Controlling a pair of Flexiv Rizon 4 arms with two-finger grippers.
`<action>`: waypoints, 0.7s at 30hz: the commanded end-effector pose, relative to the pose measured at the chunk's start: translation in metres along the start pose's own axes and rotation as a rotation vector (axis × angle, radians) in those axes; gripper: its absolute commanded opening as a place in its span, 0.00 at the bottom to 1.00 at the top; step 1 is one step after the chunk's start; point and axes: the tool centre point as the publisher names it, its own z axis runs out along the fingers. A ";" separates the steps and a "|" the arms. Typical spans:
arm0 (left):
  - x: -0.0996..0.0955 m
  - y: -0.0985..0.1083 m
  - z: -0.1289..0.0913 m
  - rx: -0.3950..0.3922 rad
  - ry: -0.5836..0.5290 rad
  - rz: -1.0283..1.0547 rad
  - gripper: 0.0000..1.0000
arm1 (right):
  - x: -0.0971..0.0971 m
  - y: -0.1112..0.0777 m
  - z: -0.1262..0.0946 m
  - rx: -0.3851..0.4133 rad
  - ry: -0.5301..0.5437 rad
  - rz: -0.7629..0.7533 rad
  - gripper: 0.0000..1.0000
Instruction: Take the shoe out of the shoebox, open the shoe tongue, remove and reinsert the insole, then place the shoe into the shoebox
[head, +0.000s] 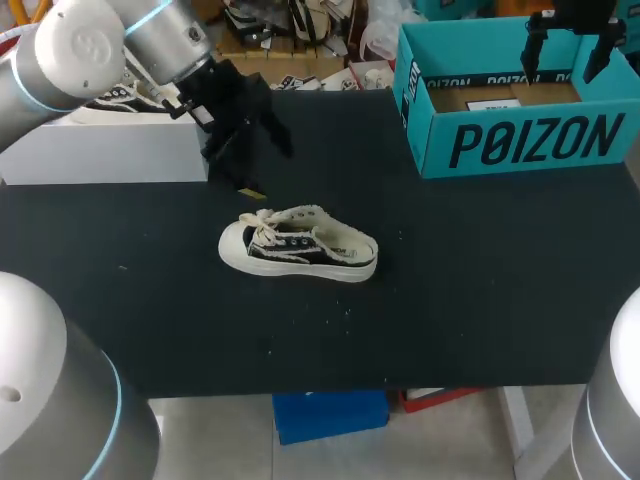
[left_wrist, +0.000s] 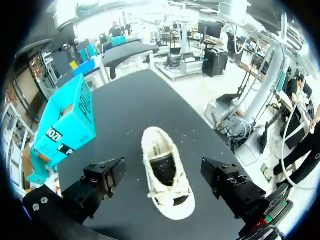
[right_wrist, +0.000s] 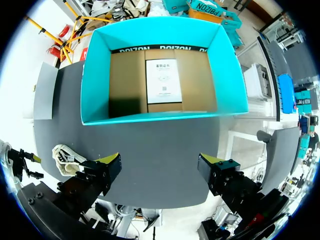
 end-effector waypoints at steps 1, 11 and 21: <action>0.020 0.007 0.002 0.190 -0.161 0.056 1.00 | 0.000 0.000 0.000 0.000 0.000 0.000 1.00; 0.032 0.026 -0.014 0.227 -0.192 0.009 1.00 | 0.000 0.000 0.000 0.000 0.000 0.000 1.00; 0.078 0.074 -0.048 0.268 -0.234 -0.093 1.00 | 0.000 0.000 0.000 0.000 0.000 0.000 1.00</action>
